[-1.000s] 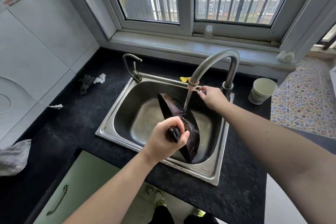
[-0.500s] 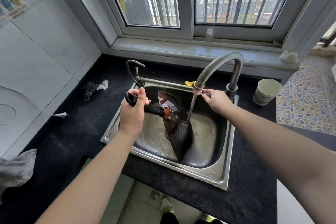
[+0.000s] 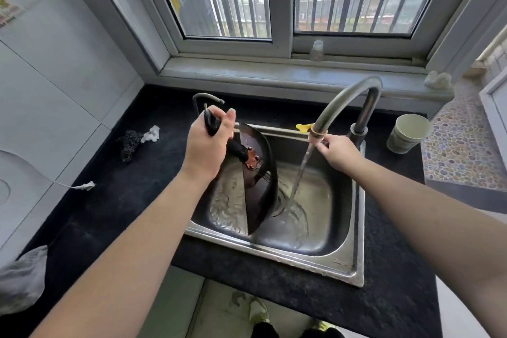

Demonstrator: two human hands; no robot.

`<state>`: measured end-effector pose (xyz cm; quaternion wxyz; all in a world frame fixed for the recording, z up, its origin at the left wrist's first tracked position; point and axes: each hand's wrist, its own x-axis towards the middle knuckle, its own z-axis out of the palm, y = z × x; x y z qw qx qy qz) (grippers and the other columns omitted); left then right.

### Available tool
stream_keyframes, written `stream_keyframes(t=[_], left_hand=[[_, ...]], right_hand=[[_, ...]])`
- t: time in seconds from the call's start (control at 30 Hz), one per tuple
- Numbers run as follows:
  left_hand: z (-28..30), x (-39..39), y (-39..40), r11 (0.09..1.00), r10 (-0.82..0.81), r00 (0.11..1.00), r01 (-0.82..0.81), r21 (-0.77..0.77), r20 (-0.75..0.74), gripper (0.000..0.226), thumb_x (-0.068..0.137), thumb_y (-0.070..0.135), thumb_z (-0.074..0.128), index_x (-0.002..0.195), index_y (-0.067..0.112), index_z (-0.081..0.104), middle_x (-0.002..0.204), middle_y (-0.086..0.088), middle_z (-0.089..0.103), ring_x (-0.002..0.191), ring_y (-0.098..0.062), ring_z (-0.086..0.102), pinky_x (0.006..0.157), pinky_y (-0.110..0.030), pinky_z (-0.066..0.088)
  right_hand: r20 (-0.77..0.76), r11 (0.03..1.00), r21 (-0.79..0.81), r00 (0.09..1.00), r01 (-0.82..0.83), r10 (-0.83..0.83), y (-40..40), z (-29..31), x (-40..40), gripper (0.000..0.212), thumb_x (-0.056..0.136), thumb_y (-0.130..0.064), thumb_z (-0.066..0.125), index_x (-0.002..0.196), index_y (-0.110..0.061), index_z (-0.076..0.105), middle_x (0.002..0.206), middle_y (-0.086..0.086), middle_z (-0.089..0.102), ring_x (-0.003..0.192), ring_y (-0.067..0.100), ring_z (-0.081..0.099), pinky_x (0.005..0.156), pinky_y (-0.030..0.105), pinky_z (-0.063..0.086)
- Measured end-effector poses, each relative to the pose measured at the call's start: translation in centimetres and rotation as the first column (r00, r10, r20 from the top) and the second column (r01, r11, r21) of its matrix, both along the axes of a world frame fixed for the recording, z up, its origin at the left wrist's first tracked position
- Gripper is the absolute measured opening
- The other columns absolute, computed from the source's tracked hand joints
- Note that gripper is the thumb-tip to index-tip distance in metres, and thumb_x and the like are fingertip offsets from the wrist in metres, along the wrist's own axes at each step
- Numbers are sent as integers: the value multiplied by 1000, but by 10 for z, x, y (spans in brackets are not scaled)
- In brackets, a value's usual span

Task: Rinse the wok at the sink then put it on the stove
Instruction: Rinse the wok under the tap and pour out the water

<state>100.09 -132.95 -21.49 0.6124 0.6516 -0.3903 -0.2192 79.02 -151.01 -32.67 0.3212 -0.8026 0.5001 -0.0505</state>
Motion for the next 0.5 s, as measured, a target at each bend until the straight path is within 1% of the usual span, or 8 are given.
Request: stream_keyframes(t=[0.13,0.23,0.3,0.37,0.4,0.5], left_hand=[[22,12,0,985,-172,984,171,10,54,26,89,36,63,69,23,55,60,-1,47,64,-33,43,72,-50,44],[33,18,0,953,-300,943,290,85,143,31,91,33,60,67,17,53,60,-4,48,65,-44,47,73,-57,46],[35,18,-1,910,-409,898,387,149,161,32,92,31,59,67,14,53,60,-7,47,67,-46,48,75,-60,46],[35,13,-3,856,-504,852,472,211,142,32,93,28,59,66,12,52,60,-12,45,67,-47,47,73,-58,45],[34,10,-4,832,-539,833,502,236,126,33,94,25,58,64,13,51,59,-12,45,66,-47,47,71,-56,44],[24,1,-8,786,-592,803,557,269,66,38,95,14,57,58,19,50,53,-2,45,59,-43,44,66,-46,39]], right_hand=[[0,1000,-13,1000,21,-21,5,5,2,32,101,-31,45,120,-10,62,114,14,66,109,30,58,79,27,34],[-2,999,-20,999,33,-33,7,7,3,32,101,-30,44,118,-10,62,114,14,66,107,29,58,77,26,34],[-8,999,-27,999,39,-39,9,8,4,31,101,-28,44,119,-9,62,114,15,65,108,30,58,78,26,33],[-11,999,-30,999,41,-42,10,9,4,30,101,-26,45,120,-9,61,115,16,65,110,30,57,79,26,33],[-11,999,-29,999,43,-43,10,10,4,30,101,-25,45,121,-9,61,115,16,65,110,31,57,79,27,33],[-4,999,-25,999,45,-45,11,10,4,31,101,-26,45,122,-10,61,115,16,65,109,31,58,78,26,34]])
